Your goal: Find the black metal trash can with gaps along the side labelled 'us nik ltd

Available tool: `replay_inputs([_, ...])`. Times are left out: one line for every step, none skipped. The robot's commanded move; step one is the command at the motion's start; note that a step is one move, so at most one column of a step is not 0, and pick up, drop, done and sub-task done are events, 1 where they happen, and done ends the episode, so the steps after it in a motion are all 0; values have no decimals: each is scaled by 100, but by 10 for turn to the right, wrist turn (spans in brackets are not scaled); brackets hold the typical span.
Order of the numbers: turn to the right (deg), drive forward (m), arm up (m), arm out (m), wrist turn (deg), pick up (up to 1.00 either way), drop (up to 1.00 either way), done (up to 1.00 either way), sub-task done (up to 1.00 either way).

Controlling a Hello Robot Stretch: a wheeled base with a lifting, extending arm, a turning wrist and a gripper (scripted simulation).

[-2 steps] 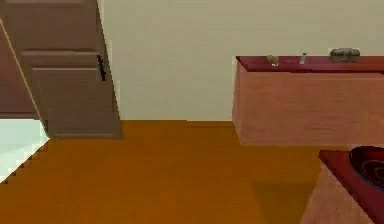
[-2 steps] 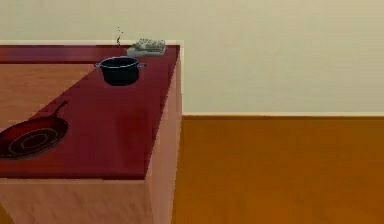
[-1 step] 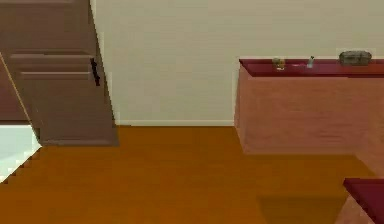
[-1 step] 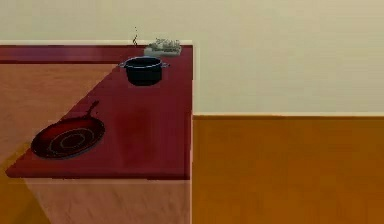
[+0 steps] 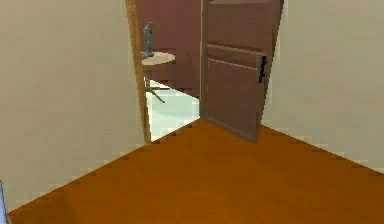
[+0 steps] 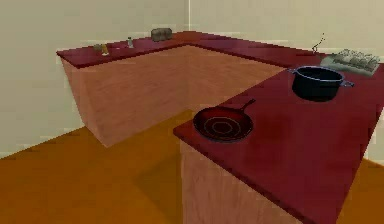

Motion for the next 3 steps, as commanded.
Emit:
replay_inputs([-60, 0, 0, 0, 0, 0, 0, 0, 0])
replay_inputs([0, 100, 0, 0, 0, 0, 0, 0, 0])
replay_inputs([0, 70, 0, 0, 0, 0, 0, 0, 0])
